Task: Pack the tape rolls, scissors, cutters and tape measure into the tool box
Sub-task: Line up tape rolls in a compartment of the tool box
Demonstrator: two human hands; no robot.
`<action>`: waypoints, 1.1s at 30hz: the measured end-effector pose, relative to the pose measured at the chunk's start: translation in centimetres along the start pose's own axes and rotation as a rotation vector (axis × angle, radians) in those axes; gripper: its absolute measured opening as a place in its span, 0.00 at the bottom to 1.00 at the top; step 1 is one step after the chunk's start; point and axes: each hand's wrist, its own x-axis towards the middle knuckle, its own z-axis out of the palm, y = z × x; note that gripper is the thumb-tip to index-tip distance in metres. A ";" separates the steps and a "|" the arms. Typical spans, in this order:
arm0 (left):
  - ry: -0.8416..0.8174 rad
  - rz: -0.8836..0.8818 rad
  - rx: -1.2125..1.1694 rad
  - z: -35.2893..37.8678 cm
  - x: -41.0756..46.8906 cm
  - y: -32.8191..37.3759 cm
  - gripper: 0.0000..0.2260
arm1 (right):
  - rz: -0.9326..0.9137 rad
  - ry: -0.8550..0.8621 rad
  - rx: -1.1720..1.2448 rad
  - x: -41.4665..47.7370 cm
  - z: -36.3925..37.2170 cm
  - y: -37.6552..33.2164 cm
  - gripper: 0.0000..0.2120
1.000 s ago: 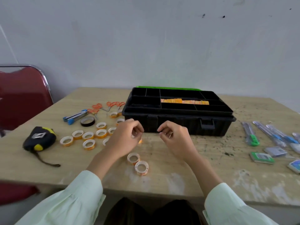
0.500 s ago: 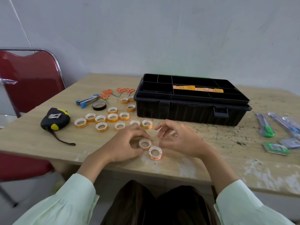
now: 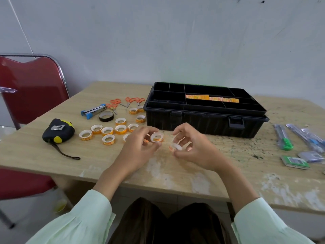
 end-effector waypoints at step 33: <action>0.031 0.378 -0.136 10.8 16.8 11.3 0.03 | 0.479 0.519 -0.445 8.6 -18.4 9.4 0.17</action>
